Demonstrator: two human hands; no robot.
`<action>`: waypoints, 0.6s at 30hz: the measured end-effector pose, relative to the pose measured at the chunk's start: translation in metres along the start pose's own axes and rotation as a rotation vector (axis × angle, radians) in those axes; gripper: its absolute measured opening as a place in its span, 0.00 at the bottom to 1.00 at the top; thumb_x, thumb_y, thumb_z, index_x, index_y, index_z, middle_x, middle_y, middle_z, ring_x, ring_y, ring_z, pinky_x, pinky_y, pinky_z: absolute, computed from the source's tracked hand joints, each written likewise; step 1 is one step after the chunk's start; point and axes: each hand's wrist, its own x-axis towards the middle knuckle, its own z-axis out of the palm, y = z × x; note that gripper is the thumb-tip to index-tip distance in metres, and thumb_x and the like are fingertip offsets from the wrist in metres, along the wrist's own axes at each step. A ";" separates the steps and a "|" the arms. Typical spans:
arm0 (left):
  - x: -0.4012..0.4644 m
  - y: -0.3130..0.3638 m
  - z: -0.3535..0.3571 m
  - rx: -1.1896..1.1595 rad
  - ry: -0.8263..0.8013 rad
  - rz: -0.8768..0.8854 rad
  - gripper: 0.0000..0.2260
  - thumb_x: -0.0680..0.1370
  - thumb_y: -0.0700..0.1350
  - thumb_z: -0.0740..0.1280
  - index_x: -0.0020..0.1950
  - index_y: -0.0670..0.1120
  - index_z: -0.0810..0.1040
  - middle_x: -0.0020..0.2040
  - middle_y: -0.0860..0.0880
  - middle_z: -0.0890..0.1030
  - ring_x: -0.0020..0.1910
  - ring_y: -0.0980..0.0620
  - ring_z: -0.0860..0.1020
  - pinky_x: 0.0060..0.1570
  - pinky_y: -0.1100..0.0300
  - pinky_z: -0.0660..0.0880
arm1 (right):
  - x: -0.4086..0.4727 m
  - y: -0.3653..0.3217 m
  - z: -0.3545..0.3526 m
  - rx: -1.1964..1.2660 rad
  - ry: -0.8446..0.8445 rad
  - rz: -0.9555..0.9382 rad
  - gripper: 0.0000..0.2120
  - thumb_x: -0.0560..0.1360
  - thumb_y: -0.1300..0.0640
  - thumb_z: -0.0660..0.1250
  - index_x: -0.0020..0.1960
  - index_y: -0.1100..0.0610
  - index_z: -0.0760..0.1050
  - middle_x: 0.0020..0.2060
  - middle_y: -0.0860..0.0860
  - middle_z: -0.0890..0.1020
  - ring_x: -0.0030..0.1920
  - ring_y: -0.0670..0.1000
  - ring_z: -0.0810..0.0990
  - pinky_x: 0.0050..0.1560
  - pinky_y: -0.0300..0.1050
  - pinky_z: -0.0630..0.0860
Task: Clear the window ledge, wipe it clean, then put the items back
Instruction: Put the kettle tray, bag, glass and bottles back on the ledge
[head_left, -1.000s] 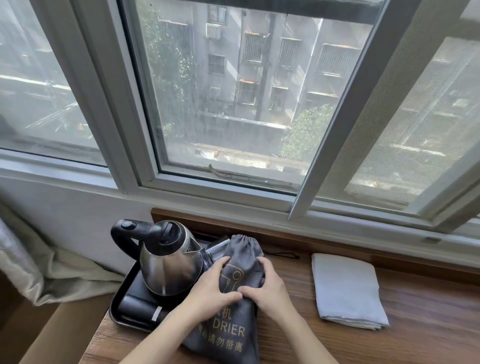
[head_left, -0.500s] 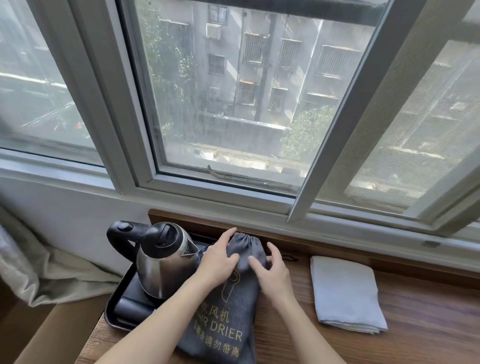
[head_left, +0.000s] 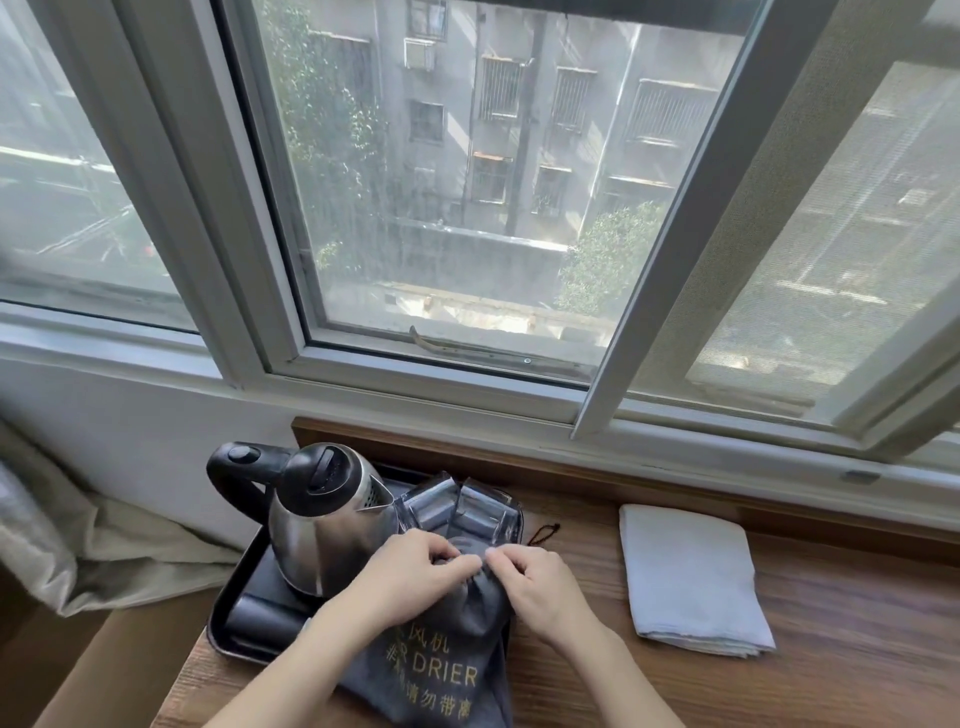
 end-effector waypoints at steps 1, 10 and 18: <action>0.001 -0.002 0.002 0.014 0.033 0.001 0.15 0.73 0.64 0.67 0.36 0.54 0.82 0.34 0.54 0.80 0.38 0.60 0.77 0.43 0.60 0.72 | -0.001 0.001 0.001 -0.022 -0.009 -0.003 0.16 0.81 0.45 0.61 0.37 0.49 0.76 0.34 0.45 0.80 0.41 0.45 0.78 0.47 0.45 0.72; 0.019 -0.011 0.022 0.031 0.147 0.107 0.15 0.75 0.58 0.68 0.60 0.55 0.78 0.51 0.58 0.81 0.54 0.57 0.77 0.56 0.62 0.70 | 0.009 0.001 -0.002 0.004 0.092 0.005 0.06 0.72 0.47 0.72 0.39 0.46 0.78 0.40 0.46 0.75 0.41 0.42 0.75 0.44 0.31 0.68; 0.028 -0.021 0.022 -0.002 0.023 0.025 0.32 0.71 0.61 0.68 0.73 0.58 0.64 0.48 0.57 0.81 0.53 0.58 0.78 0.57 0.60 0.72 | 0.054 0.005 -0.006 -0.095 0.148 0.142 0.32 0.71 0.46 0.73 0.71 0.52 0.69 0.65 0.50 0.73 0.67 0.52 0.70 0.67 0.45 0.67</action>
